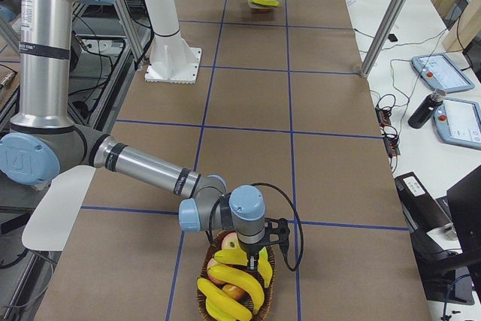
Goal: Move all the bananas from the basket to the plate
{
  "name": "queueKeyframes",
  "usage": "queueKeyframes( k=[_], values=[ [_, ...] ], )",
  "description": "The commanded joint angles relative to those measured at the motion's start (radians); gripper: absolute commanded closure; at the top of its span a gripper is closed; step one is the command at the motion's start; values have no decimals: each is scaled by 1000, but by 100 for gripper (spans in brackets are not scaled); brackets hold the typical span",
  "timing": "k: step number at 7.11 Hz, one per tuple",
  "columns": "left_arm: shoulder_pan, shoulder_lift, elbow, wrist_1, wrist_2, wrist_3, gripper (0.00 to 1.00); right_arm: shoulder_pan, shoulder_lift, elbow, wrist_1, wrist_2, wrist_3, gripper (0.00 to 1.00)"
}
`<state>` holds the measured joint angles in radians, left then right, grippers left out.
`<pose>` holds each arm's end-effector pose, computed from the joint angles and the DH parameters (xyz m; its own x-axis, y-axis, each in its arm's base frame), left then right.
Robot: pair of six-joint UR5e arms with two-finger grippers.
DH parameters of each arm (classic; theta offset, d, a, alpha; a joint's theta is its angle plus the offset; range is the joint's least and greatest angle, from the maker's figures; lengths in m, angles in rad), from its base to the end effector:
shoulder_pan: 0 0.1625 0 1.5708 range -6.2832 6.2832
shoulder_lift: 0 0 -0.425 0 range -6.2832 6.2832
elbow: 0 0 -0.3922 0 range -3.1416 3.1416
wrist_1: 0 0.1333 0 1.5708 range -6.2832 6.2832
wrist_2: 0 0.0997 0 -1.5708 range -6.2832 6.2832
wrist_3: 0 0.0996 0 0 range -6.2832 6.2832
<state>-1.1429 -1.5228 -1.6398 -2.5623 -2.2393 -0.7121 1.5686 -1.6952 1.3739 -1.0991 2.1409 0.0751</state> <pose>0.1386 -0.4763 0.5356 0.5190 0.2936 -0.8028 0.1576 0.8902 0.4275 0.0786 -0.4307 0.7760 0.8395 -0.0083 0.5434 -0.0610 0.9921 0.1094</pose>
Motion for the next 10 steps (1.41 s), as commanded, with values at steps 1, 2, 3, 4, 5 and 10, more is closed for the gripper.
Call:
queueKeyframes(
  k=[1,2,3,4,5,10],
  values=[
    [0,-2,0,1,-14,-3,0,39,9,75,-28,7,18,100],
    [0,-11,-24,13,-38,-13,0,39,14,138,-77,5,52,100],
    [0,-31,-37,30,-45,-18,0,38,15,207,-99,10,159,100],
    [0,-77,-38,71,-46,-21,0,18,17,267,-94,39,307,100],
    [3,-147,-38,109,-46,-96,0,-26,17,331,-93,65,416,100],
    [152,-440,-122,123,-42,-663,0,-338,263,487,-84,56,1088,100]
  ],
)
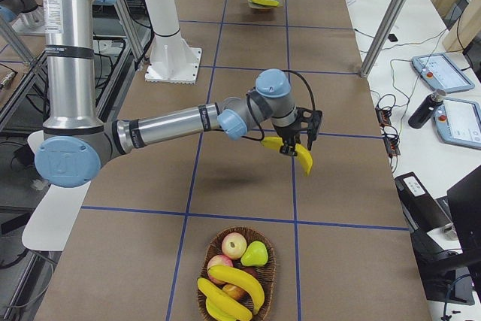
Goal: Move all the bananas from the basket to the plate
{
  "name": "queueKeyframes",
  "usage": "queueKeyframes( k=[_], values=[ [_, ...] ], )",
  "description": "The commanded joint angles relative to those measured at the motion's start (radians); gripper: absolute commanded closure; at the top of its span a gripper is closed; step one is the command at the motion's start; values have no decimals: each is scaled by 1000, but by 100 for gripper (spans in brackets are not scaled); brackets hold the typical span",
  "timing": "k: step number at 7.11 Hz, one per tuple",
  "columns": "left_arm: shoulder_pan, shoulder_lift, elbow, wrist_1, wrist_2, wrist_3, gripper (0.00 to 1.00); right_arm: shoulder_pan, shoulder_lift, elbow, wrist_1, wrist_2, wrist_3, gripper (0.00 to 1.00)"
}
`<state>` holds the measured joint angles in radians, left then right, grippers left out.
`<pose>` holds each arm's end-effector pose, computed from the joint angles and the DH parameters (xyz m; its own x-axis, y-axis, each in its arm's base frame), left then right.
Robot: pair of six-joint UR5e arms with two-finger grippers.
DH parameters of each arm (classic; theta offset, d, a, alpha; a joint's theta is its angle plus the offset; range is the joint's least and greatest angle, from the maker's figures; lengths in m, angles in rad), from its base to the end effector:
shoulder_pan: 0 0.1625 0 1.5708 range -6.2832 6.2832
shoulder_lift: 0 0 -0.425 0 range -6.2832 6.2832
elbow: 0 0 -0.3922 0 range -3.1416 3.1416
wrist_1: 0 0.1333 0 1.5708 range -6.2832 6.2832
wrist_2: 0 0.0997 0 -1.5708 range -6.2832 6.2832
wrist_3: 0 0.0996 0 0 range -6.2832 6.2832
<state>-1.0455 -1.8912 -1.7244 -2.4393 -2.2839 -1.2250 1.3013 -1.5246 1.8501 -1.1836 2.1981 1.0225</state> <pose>0.2313 -0.5349 0.3068 0.2203 0.1312 -0.9666 0.2765 0.9419 0.1909 -0.0661 -0.5206 0.4574 0.5254 0.3172 0.7895 -0.4738 0.8798 -0.0382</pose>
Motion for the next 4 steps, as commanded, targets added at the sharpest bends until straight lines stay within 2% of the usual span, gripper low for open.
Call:
queueKeyframes(
  k=[1,3,4],
  values=[
    [97,-130,-64,-3,7,-227,0,-118,180,14,1,-6,283,100],
    [204,-208,-87,-9,15,-269,0,-192,311,21,1,-37,468,100],
    [240,-224,-90,-17,56,-269,0,-253,376,36,1,-79,547,100]
  ],
)
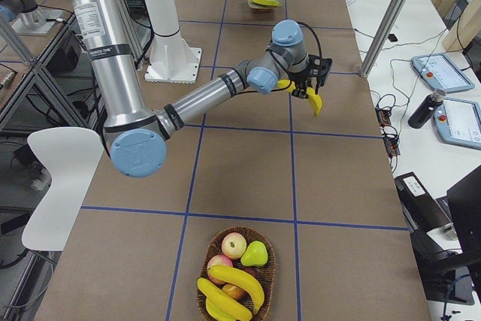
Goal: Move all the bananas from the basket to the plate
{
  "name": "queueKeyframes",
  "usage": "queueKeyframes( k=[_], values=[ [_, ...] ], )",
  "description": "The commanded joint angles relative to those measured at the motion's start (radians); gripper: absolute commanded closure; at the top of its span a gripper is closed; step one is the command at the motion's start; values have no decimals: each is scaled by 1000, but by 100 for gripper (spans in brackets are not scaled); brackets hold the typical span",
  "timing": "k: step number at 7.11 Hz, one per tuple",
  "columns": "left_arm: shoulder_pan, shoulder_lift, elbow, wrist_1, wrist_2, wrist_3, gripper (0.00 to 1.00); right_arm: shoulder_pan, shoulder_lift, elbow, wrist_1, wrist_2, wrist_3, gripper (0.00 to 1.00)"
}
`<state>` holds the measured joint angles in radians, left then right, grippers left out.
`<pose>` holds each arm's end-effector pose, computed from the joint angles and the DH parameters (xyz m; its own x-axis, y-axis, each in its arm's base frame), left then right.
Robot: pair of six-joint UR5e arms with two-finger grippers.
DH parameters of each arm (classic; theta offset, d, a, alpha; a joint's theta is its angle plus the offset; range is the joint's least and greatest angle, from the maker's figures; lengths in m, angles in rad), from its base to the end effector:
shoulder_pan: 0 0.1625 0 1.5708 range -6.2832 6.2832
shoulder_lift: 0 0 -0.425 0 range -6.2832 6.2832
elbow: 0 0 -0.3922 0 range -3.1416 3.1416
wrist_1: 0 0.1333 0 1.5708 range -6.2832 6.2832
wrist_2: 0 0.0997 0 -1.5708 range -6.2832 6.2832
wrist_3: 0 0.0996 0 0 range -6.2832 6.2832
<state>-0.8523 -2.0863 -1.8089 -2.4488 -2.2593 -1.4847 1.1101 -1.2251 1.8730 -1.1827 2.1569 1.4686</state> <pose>0.3200 -0.4723 0.1597 -0.0258 0.1304 -0.9911 0.1667 0.9781 0.1243 -0.1873 -0.5533 0.2822 0.2800 0.3729 0.8846 -0.5088 0.8391 -0.1927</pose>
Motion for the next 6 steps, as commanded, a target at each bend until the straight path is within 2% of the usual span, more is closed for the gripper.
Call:
queueKeyframes(
  k=[1,2,3,5,6],
  values=[
    [80,-53,-4,-21,47,-9,0,-134,100,43,42,-110,158,100],
    [131,-64,-3,-44,61,-8,0,-200,102,46,174,-196,221,100],
    [151,-66,-6,-55,72,-9,0,-257,110,52,216,-277,260,100],
    [154,-66,-6,-62,72,-11,0,-382,136,93,216,-438,263,100],
    [154,-66,-6,-62,72,-11,0,-429,140,124,216,-486,263,100]
  ],
)
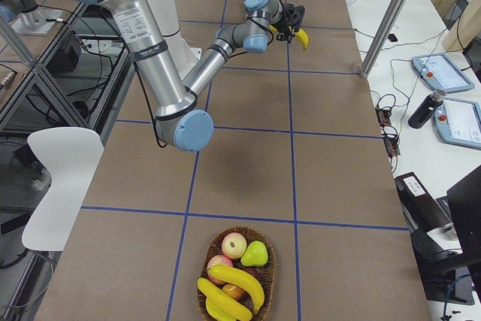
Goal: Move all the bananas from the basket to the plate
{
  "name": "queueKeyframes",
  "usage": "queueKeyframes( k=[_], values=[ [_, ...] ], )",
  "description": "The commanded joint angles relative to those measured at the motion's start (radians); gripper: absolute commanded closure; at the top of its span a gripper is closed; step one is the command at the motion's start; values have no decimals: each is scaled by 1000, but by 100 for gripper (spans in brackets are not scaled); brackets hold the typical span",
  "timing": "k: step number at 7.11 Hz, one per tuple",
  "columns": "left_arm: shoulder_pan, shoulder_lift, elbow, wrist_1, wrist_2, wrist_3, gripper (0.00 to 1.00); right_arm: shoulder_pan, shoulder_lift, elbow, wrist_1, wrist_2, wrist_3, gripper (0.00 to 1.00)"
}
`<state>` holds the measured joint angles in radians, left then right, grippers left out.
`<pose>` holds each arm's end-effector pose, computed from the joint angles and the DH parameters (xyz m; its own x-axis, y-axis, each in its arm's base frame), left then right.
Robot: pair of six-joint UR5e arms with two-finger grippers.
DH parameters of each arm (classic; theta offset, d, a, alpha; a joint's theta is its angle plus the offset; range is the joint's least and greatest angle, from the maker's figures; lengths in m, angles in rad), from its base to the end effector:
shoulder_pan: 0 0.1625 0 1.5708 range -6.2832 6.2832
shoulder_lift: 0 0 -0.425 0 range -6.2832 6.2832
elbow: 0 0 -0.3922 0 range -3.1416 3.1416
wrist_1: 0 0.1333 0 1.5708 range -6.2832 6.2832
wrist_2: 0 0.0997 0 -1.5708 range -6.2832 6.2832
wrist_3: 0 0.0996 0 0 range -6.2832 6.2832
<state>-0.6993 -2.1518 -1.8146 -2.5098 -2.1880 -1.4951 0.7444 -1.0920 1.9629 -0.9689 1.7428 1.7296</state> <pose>0.3799 -0.4184 0.1163 -0.1395 0.1980 -0.9702 0.1011 0.9775 0.1849 -0.3301 -0.4621 0.1501 -0.0147 0.1983 0.9800 -0.5468 0.8190 -0.1739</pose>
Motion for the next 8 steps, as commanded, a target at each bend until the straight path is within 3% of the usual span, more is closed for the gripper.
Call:
queueKeyframes(
  k=[1,2,4,5,7,8],
  values=[
    [3,0,0,-1,1,-1,0,-97,38,39,3,-101,4,100],
    [3,0,-6,-1,1,-2,0,-144,47,40,4,-165,2,100],
    [1,1,-11,-1,1,-2,0,-189,50,54,4,-203,2,100],
    [3,1,-14,-1,1,-2,9,-195,55,53,4,-204,2,100],
    [1,7,-20,-20,2,3,77,-197,55,56,4,-203,-1,100],
    [1,12,-20,-46,2,3,100,-197,55,53,24,-203,-5,90]
  ],
)
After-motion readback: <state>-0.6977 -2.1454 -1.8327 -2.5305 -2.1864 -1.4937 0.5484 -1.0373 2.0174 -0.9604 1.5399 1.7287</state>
